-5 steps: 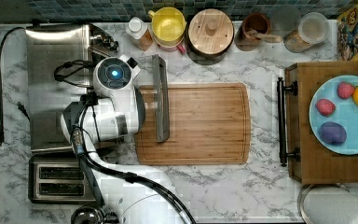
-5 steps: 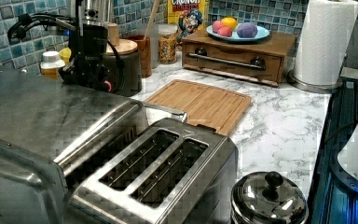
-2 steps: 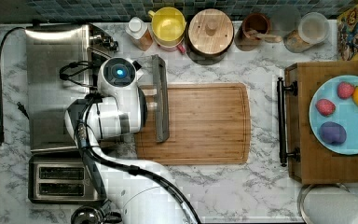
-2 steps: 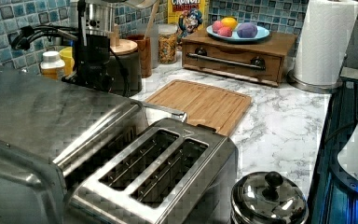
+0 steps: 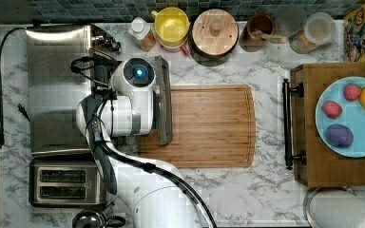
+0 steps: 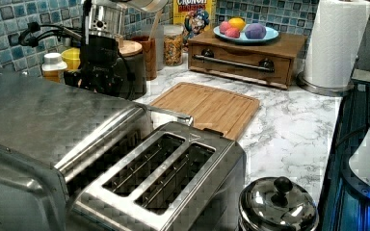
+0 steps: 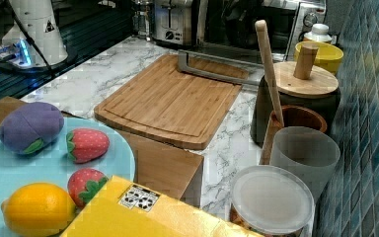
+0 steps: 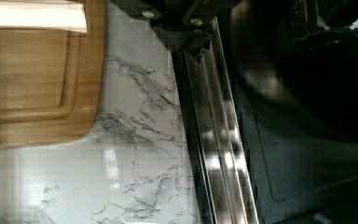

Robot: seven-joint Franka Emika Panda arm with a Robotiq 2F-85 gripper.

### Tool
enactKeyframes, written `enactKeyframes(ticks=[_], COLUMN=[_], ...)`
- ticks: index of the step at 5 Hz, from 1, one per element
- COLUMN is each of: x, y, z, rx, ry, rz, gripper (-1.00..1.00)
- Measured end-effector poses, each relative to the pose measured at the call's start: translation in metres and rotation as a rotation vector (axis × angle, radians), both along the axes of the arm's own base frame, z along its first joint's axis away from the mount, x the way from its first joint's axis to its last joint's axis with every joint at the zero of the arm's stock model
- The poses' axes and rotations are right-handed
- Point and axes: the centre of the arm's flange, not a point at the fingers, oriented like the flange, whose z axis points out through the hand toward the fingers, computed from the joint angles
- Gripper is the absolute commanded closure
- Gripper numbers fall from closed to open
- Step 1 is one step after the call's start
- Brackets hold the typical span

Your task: Put the bowl in the oven.

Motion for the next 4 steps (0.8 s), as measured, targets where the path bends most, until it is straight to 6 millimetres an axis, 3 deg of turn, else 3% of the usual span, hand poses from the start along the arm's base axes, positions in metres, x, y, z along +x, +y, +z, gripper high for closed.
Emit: enactKeyframes(ticks=[1, 2, 3, 4], x=[-0.002, -0.015, -0.033, -0.035], y=[-0.001, -0.014, -0.031, -0.043], z=[0.005, 0.019, 0.045, 0.075], rx=[0.068, 0.112, 0.097, 0.090], ry=[0.023, 0.053, 0.054, 0.012], rz=[-0.050, -0.114, -0.098, -0.100], gripper=[0.00, 0.00, 0.00, 0.00])
